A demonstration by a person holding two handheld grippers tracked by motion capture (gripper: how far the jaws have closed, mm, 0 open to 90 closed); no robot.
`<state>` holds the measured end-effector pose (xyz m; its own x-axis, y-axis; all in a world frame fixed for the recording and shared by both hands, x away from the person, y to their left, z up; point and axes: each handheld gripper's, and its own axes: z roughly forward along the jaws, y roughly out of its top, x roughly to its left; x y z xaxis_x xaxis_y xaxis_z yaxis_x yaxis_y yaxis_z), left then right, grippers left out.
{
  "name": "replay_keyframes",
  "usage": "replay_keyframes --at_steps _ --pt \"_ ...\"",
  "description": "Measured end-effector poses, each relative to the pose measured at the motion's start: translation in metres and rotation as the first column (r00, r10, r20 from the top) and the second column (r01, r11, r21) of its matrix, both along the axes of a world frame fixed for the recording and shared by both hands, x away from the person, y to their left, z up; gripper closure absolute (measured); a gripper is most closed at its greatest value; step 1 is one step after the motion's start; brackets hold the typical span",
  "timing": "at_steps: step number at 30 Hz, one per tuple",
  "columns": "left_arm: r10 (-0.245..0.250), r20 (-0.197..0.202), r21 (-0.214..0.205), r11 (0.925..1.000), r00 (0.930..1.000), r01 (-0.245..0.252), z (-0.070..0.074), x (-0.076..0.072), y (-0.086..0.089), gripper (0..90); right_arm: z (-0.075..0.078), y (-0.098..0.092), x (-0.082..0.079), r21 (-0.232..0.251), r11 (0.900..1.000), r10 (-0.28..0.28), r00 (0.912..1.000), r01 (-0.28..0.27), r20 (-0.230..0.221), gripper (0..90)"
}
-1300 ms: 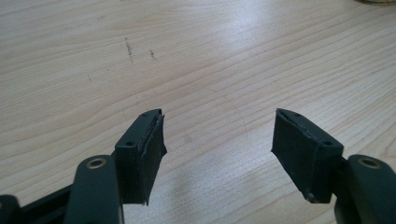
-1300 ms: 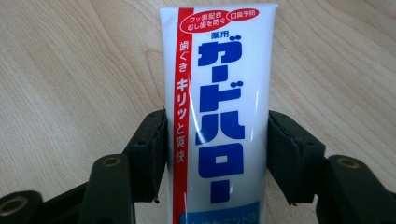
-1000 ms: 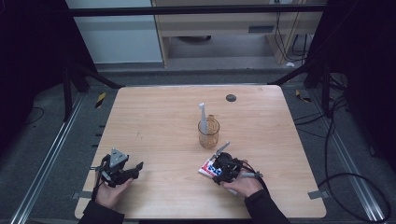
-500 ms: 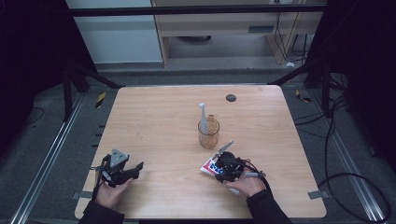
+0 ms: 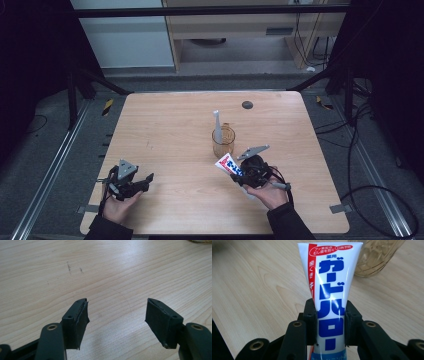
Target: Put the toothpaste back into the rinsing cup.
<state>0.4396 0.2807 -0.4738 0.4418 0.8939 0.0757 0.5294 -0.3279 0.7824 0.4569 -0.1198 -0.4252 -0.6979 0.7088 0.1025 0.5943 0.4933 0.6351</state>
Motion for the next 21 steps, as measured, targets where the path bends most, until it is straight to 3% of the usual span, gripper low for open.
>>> replay_keyframes --at_steps 8,11,17,21 --pt "0.001 0.001 -0.003 1.0 1.0 -0.001 0.0 0.0 0.0 34.0 0.014 -0.016 -0.002 0.065 0.9967 -0.052 0.9969 0.048 0.06 69.4" --pt "0.002 0.0 -0.004 1.0 1.0 -0.002 0.0 0.0 0.0 34.0 0.02 -0.022 -0.003 0.112 0.9909 -0.086 0.991 0.075 0.102 69.4" --pt "0.006 0.002 -0.005 1.0 1.0 -0.006 0.0 0.0 0.001 34.0 0.03 -0.031 -0.007 0.222 0.9656 -0.181 0.9631 0.135 0.199 69.4" --pt "0.008 0.001 -0.007 0.9999 1.0 -0.008 0.0 0.0 0.001 34.0 0.037 -0.036 -0.005 0.268 0.9494 -0.224 0.9513 0.163 0.212 69.5"
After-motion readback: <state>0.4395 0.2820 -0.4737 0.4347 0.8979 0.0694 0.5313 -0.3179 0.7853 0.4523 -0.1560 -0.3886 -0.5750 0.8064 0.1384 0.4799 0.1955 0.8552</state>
